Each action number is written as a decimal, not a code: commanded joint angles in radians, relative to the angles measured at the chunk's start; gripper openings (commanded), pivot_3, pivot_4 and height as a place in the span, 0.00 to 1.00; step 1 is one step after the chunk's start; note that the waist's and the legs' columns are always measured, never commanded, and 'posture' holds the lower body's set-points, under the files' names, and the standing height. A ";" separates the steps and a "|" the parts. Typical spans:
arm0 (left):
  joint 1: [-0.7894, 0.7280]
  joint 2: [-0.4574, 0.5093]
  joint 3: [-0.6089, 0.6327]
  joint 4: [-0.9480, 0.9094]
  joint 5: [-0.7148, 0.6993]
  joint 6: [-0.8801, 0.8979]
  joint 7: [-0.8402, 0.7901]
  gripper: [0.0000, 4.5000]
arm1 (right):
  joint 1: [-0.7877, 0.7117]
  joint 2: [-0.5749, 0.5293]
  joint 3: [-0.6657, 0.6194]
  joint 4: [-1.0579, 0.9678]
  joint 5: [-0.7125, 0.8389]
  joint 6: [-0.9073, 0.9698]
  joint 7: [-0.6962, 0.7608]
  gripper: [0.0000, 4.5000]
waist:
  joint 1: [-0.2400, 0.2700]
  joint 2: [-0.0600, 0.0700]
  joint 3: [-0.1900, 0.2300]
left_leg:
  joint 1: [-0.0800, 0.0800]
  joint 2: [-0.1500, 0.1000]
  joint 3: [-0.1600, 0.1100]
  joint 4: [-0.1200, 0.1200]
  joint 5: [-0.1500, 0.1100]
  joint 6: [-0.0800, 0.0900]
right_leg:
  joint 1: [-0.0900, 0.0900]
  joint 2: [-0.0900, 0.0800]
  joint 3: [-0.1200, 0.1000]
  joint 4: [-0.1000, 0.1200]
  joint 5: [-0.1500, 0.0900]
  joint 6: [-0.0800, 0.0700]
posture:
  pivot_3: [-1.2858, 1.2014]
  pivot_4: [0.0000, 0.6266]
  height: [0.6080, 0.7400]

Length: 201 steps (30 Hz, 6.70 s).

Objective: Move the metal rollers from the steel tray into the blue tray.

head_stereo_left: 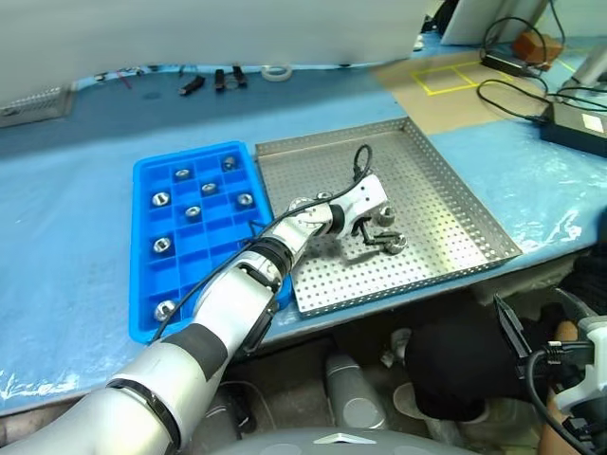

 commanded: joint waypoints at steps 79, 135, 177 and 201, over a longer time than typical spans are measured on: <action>0.511 0.400 0.146 -1.150 -0.126 0.507 -0.093 0.39 | -1.265 -0.356 0.576 0.602 0.128 0.190 0.448 0.90 | 0.336 0.009 0.004 | -0.013 -0.019 -0.042 0.024 -0.005 0.020 | 0.034 -0.028 -0.054 0.006 -0.003 -0.006 | 0.54 0.24 1.00; 0.390 0.442 0.081 -1.236 -0.513 0.788 -0.311 0.88 | -1.173 -0.075 0.283 0.910 -0.085 0.079 0.129 0.90 | 0.414 0.011 0.003 | 0.004 0.015 -0.015 -0.015 0.031 -0.024 | 0.002 0.012 -0.024 0.027 0.000 -0.031 | 0.47 0.24 1.00; 0.448 0.559 0.057 -1.244 -0.419 0.730 -0.356 0.88 | -1.232 0.050 0.422 1.057 -0.186 -0.040 0.233 0.40 | 0.411 0.011 0.003 | 0.005 0.019 -0.011 -0.014 0.031 -0.025 | -0.003 0.018 -0.022 0.031 0.001 -0.033 | 0.47 0.24 1.00; 0.706 0.680 0.259 -1.576 -0.514 0.881 -0.099 0.88 | -1.578 0.098 0.714 1.331 -0.278 -0.138 0.530 0.40 | 0.481 0.009 0.004 | 0.005 0.023 -0.015 -0.029 0.039 -0.037 | -0.010 0.024 -0.023 0.033 0.001 -0.037 | 0.60 0.24 1.00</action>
